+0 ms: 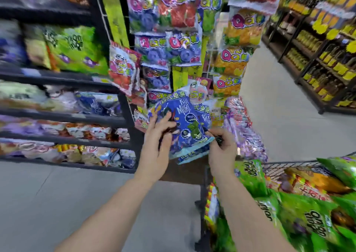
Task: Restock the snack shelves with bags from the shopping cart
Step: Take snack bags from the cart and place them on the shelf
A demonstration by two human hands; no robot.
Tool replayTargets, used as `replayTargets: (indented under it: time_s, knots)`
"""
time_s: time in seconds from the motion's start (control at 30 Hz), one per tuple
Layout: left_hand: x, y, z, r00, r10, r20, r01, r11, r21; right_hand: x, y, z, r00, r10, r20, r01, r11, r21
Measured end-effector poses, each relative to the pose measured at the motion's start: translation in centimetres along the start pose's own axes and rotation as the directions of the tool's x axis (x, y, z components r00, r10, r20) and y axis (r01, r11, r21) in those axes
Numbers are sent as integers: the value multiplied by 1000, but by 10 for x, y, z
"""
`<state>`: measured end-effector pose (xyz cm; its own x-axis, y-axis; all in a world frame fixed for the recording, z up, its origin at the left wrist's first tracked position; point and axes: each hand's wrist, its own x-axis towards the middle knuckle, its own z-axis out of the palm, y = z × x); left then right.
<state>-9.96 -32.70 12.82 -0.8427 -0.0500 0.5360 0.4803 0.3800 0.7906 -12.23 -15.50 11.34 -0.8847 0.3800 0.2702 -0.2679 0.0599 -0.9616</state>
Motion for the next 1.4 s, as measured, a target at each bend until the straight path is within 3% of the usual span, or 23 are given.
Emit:
replayTargets:
  time_s: [0.13,0.23,0.33,0.43,0.53,0.63,0.73,0.9,1.0,1.13,1.2,1.3,1.4]
  knots:
    - [-5,-4,-80,965,-68,-254,37,991,-126,-29,-12,78,992,-54,110,53,998,20]
    - [-11,-23,-145,911,-106,-398,74,993,-95,-55,-23,140,971,-127,202,122,992,37]
    - [-18,-42,-209,838,-307,-451,203,943,-265,-80,-30,196,949,-154,274,144,988,57]
    - [-24,-58,-268,733,-544,-407,300,796,-525,-101,-33,246,923,-179,339,161,984,80]
    - [-36,-82,-314,631,-729,-267,404,602,-689,-119,-33,290,893,-191,407,157,981,115]
    - [-51,-101,-352,557,-821,-126,451,426,-784,-136,-35,330,859,-201,470,159,979,128]
    - [-58,-109,-384,558,-825,-93,366,345,-864,-149,-41,368,799,-265,540,216,964,155]
    - [-63,-135,-444,536,-823,-188,204,343,-917,-147,-49,434,760,-271,590,211,963,170]
    - [-70,-162,-492,469,-837,-283,163,396,-904,-140,-58,479,773,-262,578,178,964,198]
    - [-66,-200,-546,375,-824,-424,241,528,-814,-129,-69,550,787,-244,567,89,954,287]
    - [-51,-217,-564,369,-793,-485,313,598,-738,-129,-72,588,775,-232,587,38,946,323]
    - [-13,-240,-587,382,-775,-503,351,625,-697,-136,-70,649,721,-197,664,-41,945,326]
    - [23,-262,-616,334,-770,-543,370,637,-676,-140,-65,702,581,-182,794,-36,968,249]
